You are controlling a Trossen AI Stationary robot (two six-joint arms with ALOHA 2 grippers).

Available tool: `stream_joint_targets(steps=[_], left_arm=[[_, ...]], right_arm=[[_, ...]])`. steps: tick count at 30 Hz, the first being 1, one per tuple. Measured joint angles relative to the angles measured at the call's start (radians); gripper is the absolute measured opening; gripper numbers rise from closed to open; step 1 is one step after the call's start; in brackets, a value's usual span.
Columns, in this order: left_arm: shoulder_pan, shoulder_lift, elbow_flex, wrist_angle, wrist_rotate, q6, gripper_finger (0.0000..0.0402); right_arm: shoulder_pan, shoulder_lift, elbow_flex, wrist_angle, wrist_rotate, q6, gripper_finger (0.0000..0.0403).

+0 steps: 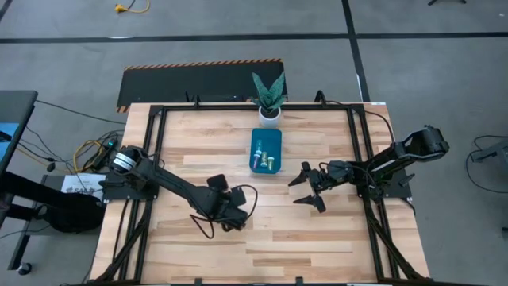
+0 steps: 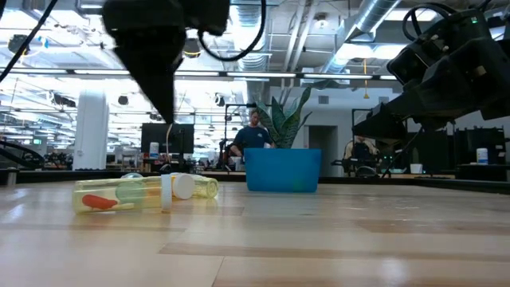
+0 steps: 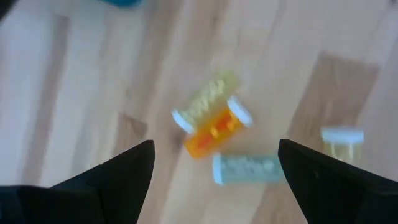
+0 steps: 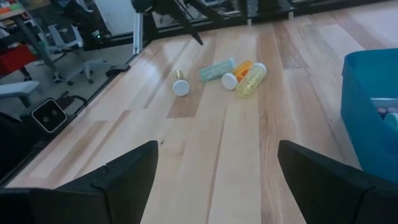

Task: Pick and place pill bottles into a basket
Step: Put the blue pill bottle into the bin

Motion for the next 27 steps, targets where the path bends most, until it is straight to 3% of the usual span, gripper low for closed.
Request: stream_joint_targets(steps=[4,14,27], left_arm=[[-0.002,0.000,0.000,0.002,-0.036,-0.041,0.0332],[-0.017,0.003,-0.067,0.046,0.088,-0.186,0.0332],[-0.016,0.004,-0.109,0.097,0.091,-0.219,0.0332]], right_arm=[[0.000,0.000,0.000,0.000,0.000,0.001,0.0327],[0.000,0.000,0.000,0.000,0.001,0.002,0.0327],[0.000,0.000,0.000,0.000,0.001,0.003,0.0327]])
